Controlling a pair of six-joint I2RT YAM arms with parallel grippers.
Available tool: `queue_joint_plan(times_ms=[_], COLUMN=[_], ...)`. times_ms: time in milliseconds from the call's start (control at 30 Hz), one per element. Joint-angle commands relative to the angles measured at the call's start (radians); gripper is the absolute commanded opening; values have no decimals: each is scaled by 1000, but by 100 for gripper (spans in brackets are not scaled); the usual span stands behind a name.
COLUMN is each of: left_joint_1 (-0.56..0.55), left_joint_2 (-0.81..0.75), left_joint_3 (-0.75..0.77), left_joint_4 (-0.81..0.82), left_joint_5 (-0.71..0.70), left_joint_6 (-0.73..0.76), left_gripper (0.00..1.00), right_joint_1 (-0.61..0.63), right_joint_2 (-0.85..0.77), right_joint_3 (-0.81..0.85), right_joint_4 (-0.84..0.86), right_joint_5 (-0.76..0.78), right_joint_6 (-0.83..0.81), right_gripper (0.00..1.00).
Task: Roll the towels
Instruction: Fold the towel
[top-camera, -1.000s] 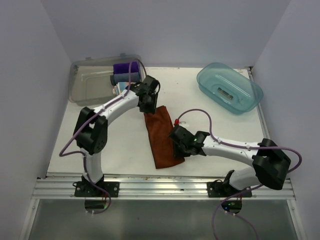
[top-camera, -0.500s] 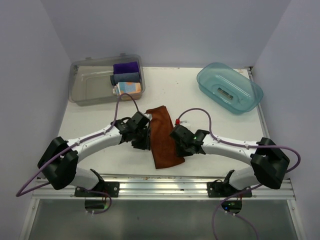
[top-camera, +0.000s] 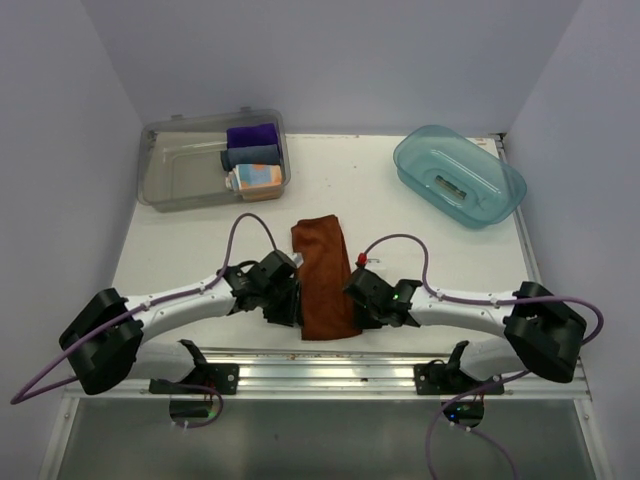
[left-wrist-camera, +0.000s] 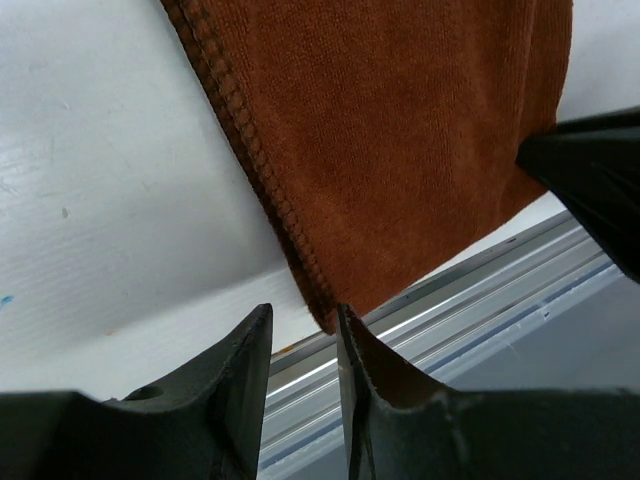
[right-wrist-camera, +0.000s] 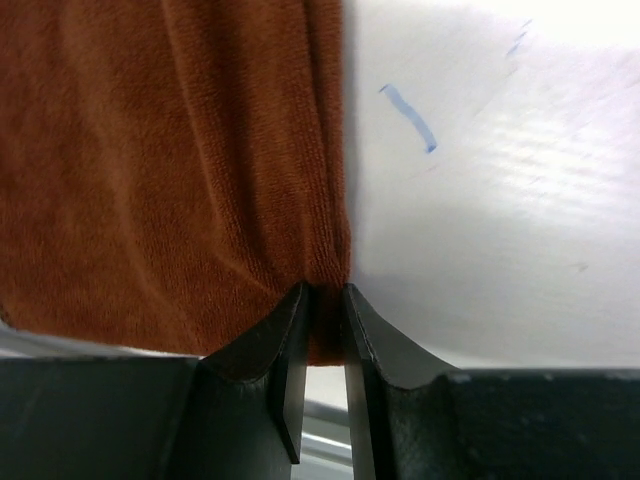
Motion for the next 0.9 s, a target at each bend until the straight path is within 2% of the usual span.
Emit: queue_joint_plan(times_ms=[0,133,200,433,567,800,867], left_joint_1=[-12,-24,-25,-38,-51,-81,-90], left_joint_2=[-36,-52,-53,-16,8,54,56], left_joint_3=[-27,-78,-90,-101,-102,-90,-87], left_joint_4=[57,89,106,160,157,152,150], left_joint_5=[36,63,65,71,53,28,16], left_joint_6=[-34,-41,-50,-80,-97,-116,-125], left_gripper=[36,38,38,36,39,39,36], right_joint_1=[39,41,41,49,53,64,67], right_joint_2=[-50,-140,-154,-115,-115,-70,-69], right_joint_3=[-19,-11,-2,-9,-42,-62,-72], right_joint_4=[20,-33,-55,-43,-26,22,36], right_joint_5=[-35,31,38,-40,-61,-87,-95], right_joint_6=[101,100,84,40,44,40,44], right_gripper=[24,26,31,40,45,46,44])
